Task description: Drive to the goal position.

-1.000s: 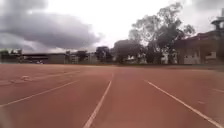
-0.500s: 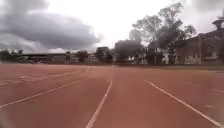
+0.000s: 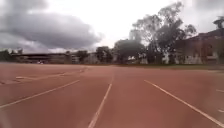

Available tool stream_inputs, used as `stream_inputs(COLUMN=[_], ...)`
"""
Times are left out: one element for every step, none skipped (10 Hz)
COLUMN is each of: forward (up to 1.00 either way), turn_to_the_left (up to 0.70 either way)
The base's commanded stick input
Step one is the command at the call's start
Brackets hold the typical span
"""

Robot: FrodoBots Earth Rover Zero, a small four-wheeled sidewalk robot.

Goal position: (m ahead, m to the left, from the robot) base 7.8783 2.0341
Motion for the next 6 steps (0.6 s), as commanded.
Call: stream_inputs(forward=[0.45,0.45,0.45,0.45,0.45,0.45], turn_to_the_left=[0.0,0.0,0.0,0.0,0.0,0.0])
